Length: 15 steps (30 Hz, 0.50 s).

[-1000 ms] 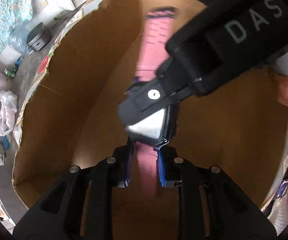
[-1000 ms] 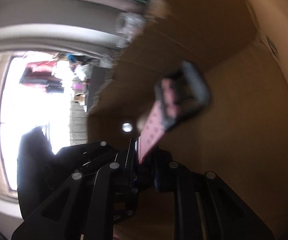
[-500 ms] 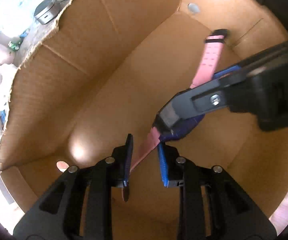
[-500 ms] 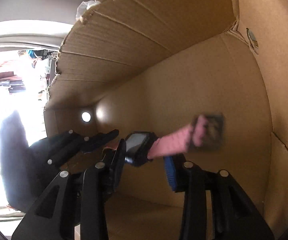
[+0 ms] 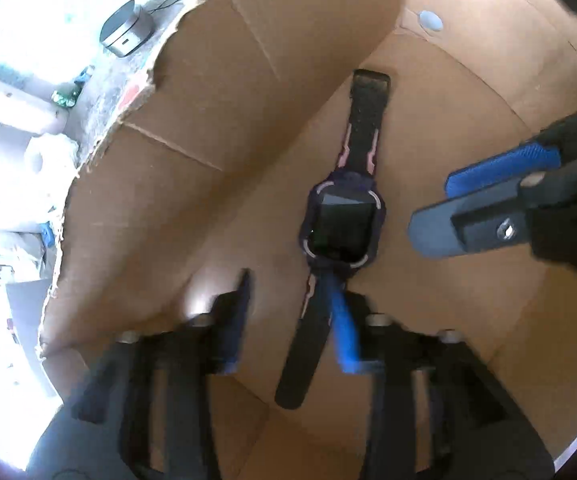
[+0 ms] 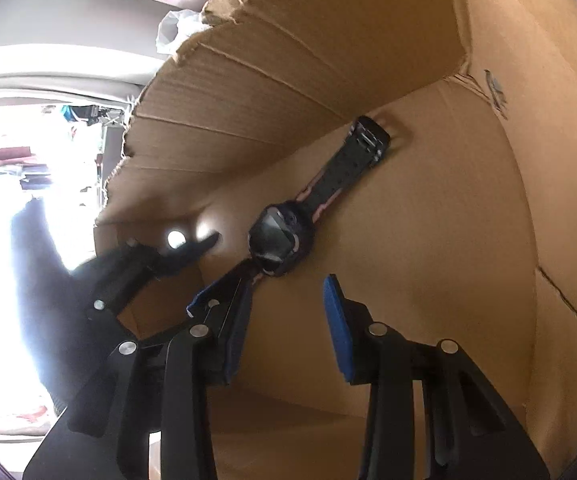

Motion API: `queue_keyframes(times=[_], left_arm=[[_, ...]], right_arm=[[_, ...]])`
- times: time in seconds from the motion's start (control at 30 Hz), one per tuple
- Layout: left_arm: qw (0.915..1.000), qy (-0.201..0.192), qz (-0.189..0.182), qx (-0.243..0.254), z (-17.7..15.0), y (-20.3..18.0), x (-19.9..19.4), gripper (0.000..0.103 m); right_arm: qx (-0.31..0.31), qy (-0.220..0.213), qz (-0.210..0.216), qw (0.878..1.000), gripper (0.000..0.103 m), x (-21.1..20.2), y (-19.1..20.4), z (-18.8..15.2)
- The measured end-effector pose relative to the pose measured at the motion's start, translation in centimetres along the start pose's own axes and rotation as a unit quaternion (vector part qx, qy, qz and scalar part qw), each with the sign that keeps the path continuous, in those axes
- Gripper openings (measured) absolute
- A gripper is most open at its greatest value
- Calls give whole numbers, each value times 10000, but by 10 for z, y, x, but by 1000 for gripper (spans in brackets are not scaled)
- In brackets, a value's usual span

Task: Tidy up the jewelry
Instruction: 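Withdraw both open tools up out of the box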

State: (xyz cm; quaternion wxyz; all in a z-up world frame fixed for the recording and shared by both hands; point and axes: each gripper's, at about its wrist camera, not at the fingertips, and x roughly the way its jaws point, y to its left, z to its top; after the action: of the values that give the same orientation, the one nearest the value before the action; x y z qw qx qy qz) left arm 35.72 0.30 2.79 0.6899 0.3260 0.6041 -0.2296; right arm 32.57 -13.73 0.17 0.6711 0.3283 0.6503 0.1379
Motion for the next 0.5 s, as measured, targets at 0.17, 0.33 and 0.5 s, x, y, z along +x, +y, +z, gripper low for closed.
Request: queue_keyframes(times=[0.17, 0.33, 0.5], left_arm=[[9988, -264, -178, 375, -16, -23, -14, 59], [9951, 199, 381, 896, -9, -42, 10, 62], [9868, 194, 1101, 1173, -2, -35, 16, 63]], right_arm=[[-834, -672, 398, 9934, 37, -60, 6, -30], [-1843, -1349, -923, 9692, 34, -80, 11, -58], [-2328, -1386, -1311, 9536, 34, -63, 17, -73]])
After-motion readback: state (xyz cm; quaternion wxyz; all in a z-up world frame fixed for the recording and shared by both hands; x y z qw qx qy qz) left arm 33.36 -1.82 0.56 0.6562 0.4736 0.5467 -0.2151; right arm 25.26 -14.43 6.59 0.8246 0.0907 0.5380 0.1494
